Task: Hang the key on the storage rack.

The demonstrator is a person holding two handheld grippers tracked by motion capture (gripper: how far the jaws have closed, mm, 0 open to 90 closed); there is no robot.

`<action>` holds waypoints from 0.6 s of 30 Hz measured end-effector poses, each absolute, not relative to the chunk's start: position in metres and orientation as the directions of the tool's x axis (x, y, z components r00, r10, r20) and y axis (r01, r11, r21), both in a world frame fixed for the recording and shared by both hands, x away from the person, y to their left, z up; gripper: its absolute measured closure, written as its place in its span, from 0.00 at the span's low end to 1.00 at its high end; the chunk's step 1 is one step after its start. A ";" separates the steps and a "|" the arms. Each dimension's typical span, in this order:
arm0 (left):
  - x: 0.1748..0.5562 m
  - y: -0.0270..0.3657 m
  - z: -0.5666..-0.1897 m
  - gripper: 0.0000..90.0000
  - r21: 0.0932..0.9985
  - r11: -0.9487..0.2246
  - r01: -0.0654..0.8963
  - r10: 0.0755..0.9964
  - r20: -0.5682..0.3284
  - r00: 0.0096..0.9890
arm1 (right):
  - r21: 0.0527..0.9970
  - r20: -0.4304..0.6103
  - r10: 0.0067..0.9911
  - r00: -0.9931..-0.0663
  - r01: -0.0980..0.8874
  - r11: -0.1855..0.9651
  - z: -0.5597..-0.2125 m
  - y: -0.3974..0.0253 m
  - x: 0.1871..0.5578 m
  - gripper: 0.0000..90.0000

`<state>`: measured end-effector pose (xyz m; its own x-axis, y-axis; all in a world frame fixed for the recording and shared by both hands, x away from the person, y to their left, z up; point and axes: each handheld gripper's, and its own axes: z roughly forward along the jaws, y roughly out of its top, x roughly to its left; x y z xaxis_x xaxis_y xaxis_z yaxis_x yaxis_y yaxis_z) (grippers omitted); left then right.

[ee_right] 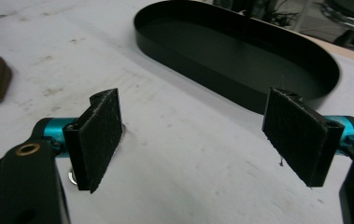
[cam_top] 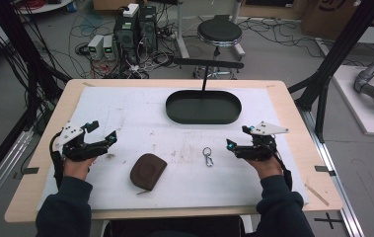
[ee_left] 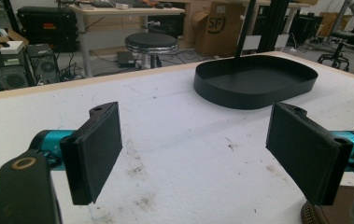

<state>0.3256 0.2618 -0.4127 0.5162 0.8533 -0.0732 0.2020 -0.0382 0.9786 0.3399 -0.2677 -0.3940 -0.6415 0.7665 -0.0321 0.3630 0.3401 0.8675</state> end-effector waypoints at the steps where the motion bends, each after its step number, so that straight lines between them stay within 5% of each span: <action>1: 0.326 0.262 -0.413 0.20 0.979 -0.038 0.202 0.853 -0.073 0.516 | 0.868 -0.023 0.762 -0.647 0.365 0.337 -0.395 -0.265 0.340 0.23; 10: 0.327 0.264 -0.415 0.20 0.977 -0.031 0.209 0.855 -0.083 0.511 | 0.851 0.016 0.729 -0.684 0.392 0.349 -0.406 -0.239 0.348 0.32; 18: 0.326 0.264 -0.416 0.21 0.975 -0.038 0.220 0.855 -0.083 0.513 | 0.795 0.039 0.679 -0.733 0.434 0.423 -0.422 -0.224 0.356 0.52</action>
